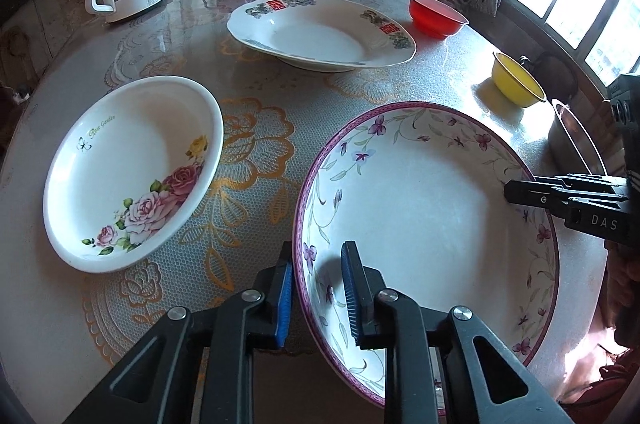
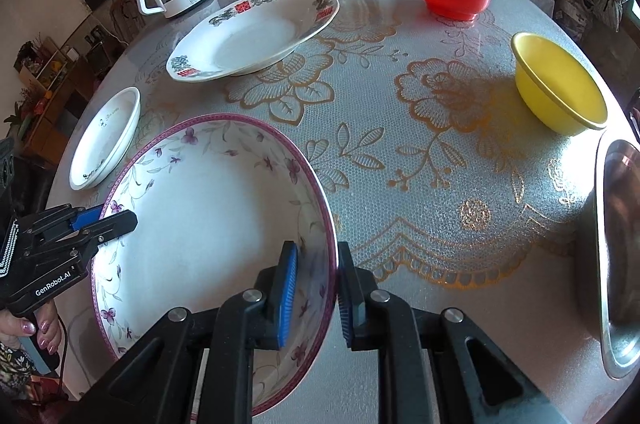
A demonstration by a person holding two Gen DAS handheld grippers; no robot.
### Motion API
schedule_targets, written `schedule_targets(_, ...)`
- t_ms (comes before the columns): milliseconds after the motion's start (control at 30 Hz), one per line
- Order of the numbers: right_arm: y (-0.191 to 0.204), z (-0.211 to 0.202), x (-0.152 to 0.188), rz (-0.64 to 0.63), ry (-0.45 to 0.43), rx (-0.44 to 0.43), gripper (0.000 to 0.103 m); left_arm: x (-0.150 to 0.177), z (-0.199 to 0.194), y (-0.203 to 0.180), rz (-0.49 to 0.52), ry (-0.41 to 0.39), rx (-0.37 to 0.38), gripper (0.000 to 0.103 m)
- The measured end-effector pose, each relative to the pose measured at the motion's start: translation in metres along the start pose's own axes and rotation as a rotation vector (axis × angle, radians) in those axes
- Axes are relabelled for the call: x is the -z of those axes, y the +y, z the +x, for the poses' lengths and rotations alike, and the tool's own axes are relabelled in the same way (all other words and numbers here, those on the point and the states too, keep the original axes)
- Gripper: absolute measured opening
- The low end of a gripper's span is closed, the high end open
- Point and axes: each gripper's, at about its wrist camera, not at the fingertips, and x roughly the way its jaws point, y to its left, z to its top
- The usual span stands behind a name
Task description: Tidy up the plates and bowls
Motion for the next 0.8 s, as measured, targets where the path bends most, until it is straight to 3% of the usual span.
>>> schedule_targets(533, 0.03, 0.008, -0.001, -0.062, 0.046, -0.08, 0.016, 0.026, -0.031, 0.019, -0.09, 0.017, -0.05, 0.022)
schedule_targets(800, 0.009, 0.006, 0.012, 0.015, 0.093, -0.08, 0.016, 0.022, -0.02, -0.003, -0.059, 0.034, -0.036, 0.023)
